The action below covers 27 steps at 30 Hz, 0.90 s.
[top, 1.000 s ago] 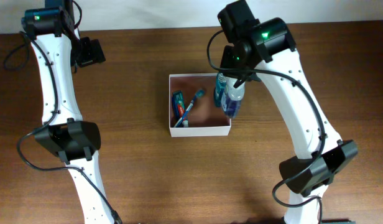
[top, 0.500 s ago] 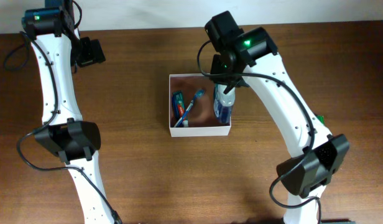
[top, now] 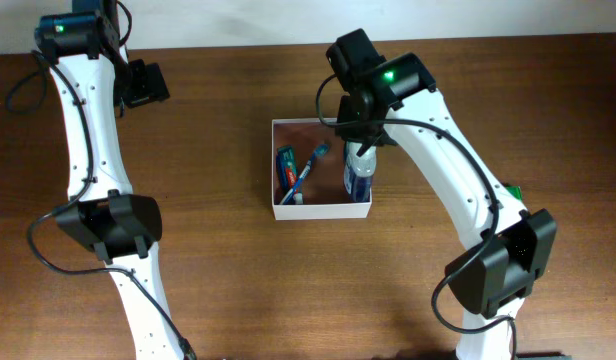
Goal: Pack container
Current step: 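Lower the spray bottle into the box beside the Listerine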
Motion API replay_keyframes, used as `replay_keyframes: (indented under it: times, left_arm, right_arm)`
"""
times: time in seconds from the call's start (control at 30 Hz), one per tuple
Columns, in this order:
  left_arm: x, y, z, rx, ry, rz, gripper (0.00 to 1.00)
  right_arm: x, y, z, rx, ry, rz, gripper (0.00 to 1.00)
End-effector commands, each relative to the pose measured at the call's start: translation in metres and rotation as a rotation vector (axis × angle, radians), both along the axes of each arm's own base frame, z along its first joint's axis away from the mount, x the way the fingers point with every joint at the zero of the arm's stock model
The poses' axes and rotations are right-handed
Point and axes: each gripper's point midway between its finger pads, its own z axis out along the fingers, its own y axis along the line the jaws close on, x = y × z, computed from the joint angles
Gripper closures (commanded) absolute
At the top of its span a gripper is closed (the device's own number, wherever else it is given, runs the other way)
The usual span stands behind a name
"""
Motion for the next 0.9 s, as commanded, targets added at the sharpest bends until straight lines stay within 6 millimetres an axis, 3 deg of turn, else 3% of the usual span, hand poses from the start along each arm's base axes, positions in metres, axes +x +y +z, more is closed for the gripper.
replay_keyframes:
  times: [0.0,0.77,0.8,0.87]
  left_arm:
    - [-0.002,0.002,0.022,0.017,-0.052,-0.008,0.01]
    - [-0.001,0.002,0.022,0.017,-0.053,-0.008,0.01]
    - [-0.002,0.002,0.022,0.017,-0.052,-0.008,0.01]
    - [-0.001,0.002,0.022,0.017,-0.053,-0.008,0.01]
  right_arm:
    - [-0.002,0.001,0.002,0.000,-0.009,0.001,0.82]
    - [-0.001,0.002,-0.016,-0.023,0.005,0.055,0.81]
    - [-0.001,0.002,-0.016,-0.025,0.009,0.055,0.73]
    - [-0.002,0.001,-0.017,-0.025,0.010,0.055,0.67]
